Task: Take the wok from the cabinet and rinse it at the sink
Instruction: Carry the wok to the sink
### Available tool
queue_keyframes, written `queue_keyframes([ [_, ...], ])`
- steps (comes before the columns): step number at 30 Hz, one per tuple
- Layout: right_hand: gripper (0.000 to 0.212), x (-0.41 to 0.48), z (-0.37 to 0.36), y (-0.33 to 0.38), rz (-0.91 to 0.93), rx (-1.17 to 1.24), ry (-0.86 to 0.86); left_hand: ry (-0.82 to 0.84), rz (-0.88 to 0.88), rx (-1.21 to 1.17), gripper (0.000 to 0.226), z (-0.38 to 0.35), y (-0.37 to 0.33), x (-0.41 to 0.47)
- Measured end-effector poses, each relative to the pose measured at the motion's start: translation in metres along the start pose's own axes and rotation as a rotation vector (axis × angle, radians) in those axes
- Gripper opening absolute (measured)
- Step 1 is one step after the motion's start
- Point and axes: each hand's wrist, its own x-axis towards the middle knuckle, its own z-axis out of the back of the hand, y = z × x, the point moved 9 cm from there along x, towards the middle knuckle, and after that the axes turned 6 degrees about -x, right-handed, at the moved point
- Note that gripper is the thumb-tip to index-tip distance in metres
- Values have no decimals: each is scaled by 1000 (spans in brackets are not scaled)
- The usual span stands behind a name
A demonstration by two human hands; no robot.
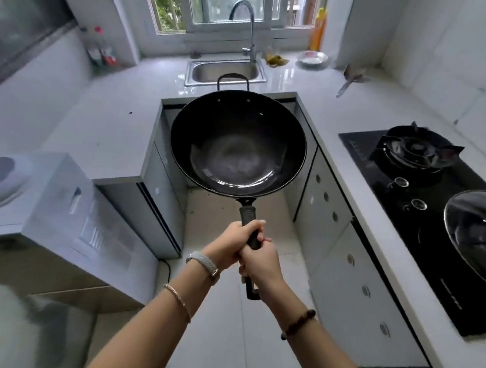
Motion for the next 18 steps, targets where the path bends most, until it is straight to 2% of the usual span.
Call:
queue_keyframes([
  [6, 7, 62, -22, 27, 10, -74, 71, -77, -21, -169, 24, 30, -30, 49],
  [14, 13, 179, -24, 72, 12, -134, 152, -180, -43, -288, 27, 43, -86, 154],
  [18, 9, 243, -17, 103, -22, -132, 189, -220, -28, -310, 28, 39, -126, 211],
])
